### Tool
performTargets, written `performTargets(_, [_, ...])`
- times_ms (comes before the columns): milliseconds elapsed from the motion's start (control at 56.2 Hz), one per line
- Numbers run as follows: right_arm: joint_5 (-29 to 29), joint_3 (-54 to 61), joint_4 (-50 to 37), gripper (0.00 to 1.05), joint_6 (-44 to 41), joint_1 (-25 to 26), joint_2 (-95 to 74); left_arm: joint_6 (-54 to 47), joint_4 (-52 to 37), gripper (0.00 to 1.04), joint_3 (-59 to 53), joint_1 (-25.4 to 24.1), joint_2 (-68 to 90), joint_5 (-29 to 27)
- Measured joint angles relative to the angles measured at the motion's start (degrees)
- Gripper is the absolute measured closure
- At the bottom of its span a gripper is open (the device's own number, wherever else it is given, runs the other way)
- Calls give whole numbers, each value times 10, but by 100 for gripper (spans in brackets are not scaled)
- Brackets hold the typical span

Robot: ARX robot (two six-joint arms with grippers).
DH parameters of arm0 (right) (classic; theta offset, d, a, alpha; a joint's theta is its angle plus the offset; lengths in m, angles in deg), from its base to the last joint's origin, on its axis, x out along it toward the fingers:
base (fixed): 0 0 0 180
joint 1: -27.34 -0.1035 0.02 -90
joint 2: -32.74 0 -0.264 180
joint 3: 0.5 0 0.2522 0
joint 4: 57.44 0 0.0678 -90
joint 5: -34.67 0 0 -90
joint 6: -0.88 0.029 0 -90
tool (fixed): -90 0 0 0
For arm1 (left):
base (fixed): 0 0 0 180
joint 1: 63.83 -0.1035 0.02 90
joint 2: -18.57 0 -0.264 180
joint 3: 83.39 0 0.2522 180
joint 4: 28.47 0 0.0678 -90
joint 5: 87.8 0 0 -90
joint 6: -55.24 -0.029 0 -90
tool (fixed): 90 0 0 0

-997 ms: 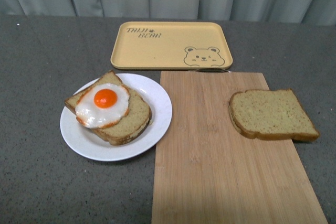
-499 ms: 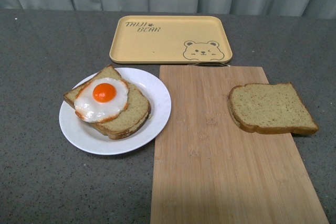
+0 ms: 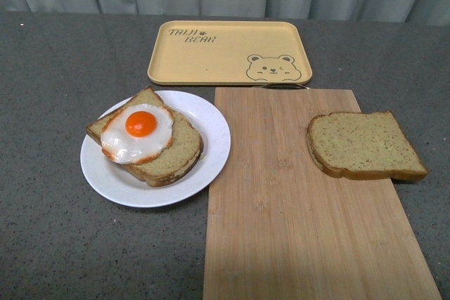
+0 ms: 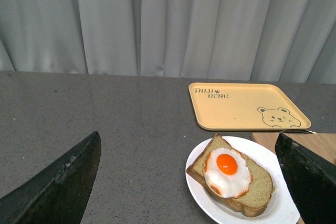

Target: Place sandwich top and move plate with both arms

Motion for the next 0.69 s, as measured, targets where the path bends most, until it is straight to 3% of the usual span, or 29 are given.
performTargets(694, [0,0,0,9,0,0,0,0,0,7,0,0,0,0])
